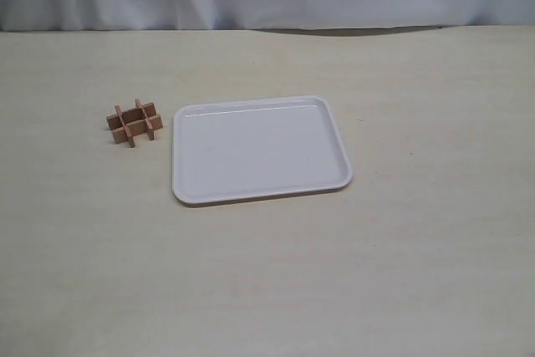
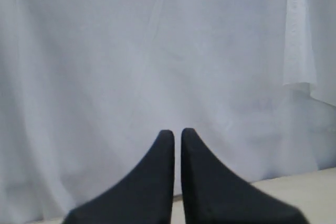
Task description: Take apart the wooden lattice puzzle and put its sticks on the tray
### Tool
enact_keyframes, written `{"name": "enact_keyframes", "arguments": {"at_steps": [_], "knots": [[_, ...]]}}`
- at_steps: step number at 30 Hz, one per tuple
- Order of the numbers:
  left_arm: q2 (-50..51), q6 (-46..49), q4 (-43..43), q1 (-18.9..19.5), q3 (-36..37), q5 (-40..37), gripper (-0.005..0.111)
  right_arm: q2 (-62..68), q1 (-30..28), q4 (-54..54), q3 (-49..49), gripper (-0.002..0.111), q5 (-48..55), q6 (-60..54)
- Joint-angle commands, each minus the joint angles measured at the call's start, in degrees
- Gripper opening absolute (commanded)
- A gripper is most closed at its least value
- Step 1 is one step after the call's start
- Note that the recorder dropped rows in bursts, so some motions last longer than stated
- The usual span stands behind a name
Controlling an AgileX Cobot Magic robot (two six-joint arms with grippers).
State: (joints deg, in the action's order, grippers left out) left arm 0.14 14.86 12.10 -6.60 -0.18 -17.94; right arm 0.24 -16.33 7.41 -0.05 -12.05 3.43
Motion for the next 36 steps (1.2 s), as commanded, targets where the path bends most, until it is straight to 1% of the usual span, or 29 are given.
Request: {"name": "enact_keyframes", "arguments": {"at_steps": [1, 2, 5, 9, 11, 13, 14, 15, 16, 17, 18, 19, 20, 21, 23, 24, 26, 28, 29, 33, 36], "knots": [[-0.1, 0.3, 0.1, 0.6, 0.2, 0.5, 0.000, -0.2, -0.3, 9.9, 0.1, 0.005, -4.8, 7.5], [-0.1, 0.3, 0.1, 0.6, 0.2, 0.5, 0.000, -0.2, -0.3, 11.7, 0.1, 0.005, -4.2, 8.9], [-0.1, 0.3, 0.1, 0.6, 0.2, 0.5, 0.000, -0.2, -0.3, 12.3, 0.1, 0.005, -3.3, 10.9], [-0.1, 0.3, 0.1, 0.6, 0.2, 0.5, 0.000, -0.2, -0.3, 12.3, 0.1, 0.005, -9.0, 16.1], [-0.1, 0.3, 0.1, 0.6, 0.2, 0.5, 0.000, 1.8, -0.3, 12.0, 0.1, 0.005, -11.7, 17.6], [-0.1, 0.3, 0.1, 0.6, 0.2, 0.5, 0.000, 8.4, -0.3, 9.2, -2.8, 0.005, -11.9, 17.2], [-0.1, 0.3, 0.1, 0.6, 0.2, 0.5, 0.000, 14.5, -0.3, 6.1, -5.8, 0.005, -11.9, 17.2], [-0.1, 0.3, 0.1, 0.6, 0.2, 0.5, 0.000, 17.2, -0.3, 4.7, -7.4, 0.005, -12.0, 17.2], [-0.1, 0.3, 0.1, 0.6, 0.2, 0.5, 0.000, 24.5, -0.3, 1.2, -11.0, 0.005, -12.0, 17.2], [-0.1, 0.3, 0.1, 0.6, 0.2, 0.5, 0.000, 27.5, -0.3, -0.7, -12.5, 0.005, -12.0, 16.8], [-0.1, 0.3, 0.1, 0.6, 0.2, 0.5, 0.000, 35.2, -0.3, -7.4, -15.9, 0.005, -11.8, 16.3], [-0.1, 0.3, 0.1, 0.6, 0.2, 0.5, 0.000, 38.9, -0.3, -11.2, -17.1, 0.005, -11.4, 16.1], [-0.1, 0.3, 0.1, 0.6, 0.2, 0.5, 0.000, 46.7, -0.3, -17.2, -20.1, 0.005, -8.9, 15.7], [-0.1, 0.3, 0.1, 0.6, 0.2, 0.5, 0.000, 52.4, -0.3, -20.1, -23.0, 0.005, -5.3, 15.7], [-0.1, 0.3, 0.1, 0.6, 0.2, 0.5, 0.000, 60.1, -0.2, -20.5, -26.5, 0.005, -1.5, 17.3], [-0.1, 0.3, 0.1, 0.6, 0.2, 0.5, 0.000, 62.8, 0.1, -20.5, -27.3, 0.005, -1.6, 18.9], [-0.1, 0.3, 0.1, 0.6, 0.2, 0.5, 0.000, 68.4, 2.9, -21.2, -29.2, 0.005, -1.7, 19.1], [-0.1, 0.3, 0.1, 0.6, 0.2, 0.5, 0.000, 74.0, 8.1, -24.4, -32.0, 0.005, -0.7, 19.1], [-0.1, 0.3, 0.1, 0.6, 0.2, 0.5, 0.000, 76.8, 12.3, -25.3, -34.0, 0.005, 2.1, 19.1], [-0.1, 0.3, 0.1, 0.6, 0.2, 0.5, 0.000, 83.9, 22.3, -25.3, -40.1, 0.005, 9.8, 18.0], [-0.1, 0.3, 0.1, 0.6, 0.2, 0.5, 0.000, 88.6, 30.1, -25.2, -45.0, 0.005, 12.0, 18.0]]}}
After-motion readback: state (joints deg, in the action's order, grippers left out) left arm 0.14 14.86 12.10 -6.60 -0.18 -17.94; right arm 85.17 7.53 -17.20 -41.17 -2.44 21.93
